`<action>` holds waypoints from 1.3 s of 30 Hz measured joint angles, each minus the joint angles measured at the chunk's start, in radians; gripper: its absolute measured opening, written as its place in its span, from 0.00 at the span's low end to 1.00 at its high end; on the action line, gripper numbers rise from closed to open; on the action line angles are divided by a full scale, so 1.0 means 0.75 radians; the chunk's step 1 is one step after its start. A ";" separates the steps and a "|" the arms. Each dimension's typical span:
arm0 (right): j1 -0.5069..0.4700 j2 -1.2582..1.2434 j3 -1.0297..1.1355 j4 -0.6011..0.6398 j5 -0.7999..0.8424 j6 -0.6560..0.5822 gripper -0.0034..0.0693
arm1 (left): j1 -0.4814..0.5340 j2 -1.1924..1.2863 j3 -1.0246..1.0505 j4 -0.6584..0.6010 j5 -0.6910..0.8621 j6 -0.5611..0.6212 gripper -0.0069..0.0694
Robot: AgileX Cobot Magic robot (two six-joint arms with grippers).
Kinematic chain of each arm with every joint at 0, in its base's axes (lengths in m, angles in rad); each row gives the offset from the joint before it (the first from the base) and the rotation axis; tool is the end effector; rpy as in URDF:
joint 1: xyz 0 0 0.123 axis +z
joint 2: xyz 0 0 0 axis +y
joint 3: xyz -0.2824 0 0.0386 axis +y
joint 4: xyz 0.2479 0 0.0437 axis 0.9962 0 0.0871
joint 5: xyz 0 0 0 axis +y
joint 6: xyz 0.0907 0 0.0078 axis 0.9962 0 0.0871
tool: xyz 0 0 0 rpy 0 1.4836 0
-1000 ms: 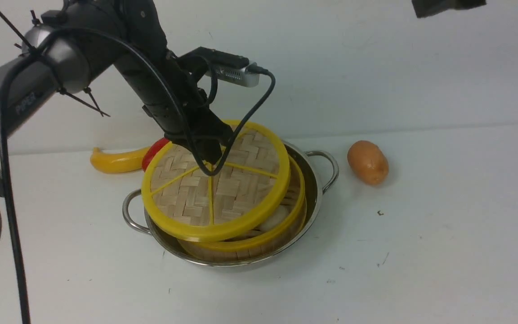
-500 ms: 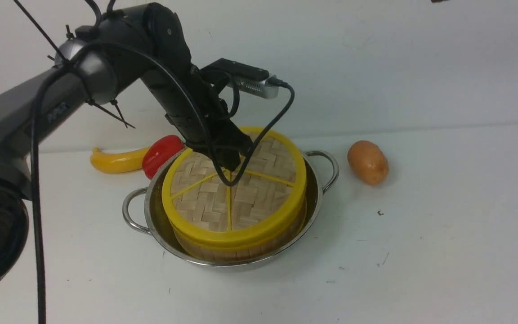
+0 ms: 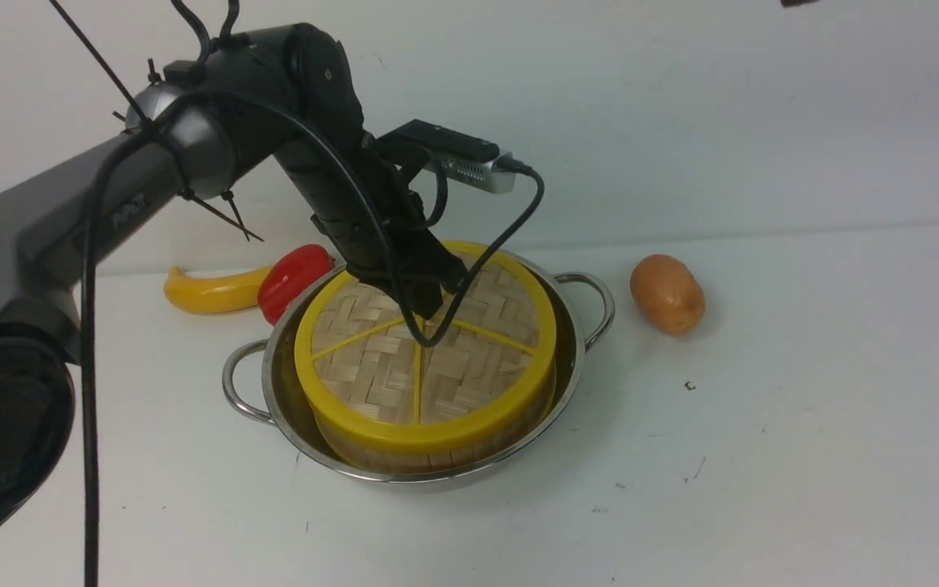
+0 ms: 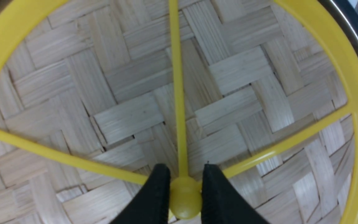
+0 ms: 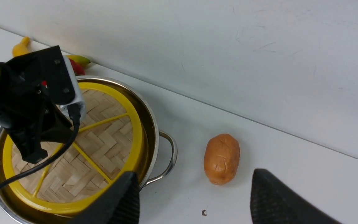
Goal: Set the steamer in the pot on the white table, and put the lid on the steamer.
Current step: 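Place the yellow bamboo steamer lid onto the steamer in the pot with the left gripper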
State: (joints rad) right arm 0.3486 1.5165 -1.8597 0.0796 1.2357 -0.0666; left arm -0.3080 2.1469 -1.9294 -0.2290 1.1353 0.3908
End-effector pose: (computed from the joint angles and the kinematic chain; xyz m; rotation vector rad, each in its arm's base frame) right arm 0.2842 0.1106 0.4662 -0.4964 2.3328 0.2362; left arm 0.4376 -0.1589 0.2432 0.8770 2.6738 -0.2961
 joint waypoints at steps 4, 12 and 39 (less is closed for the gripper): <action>0.000 0.000 0.000 0.000 0.000 0.000 0.69 | 0.000 0.001 0.000 0.009 -0.010 -0.007 0.24; 0.000 0.000 0.000 -0.006 0.000 0.000 0.69 | -0.007 0.001 0.000 0.041 -0.011 -0.066 0.24; 0.000 0.000 0.000 -0.034 0.000 -0.004 0.69 | -0.007 0.014 -0.019 0.102 -0.040 -0.094 0.24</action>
State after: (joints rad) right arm 0.3486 1.5165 -1.8597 0.0542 1.2357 -0.0698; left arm -0.3131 2.1575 -1.9438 -0.1523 1.1052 0.3206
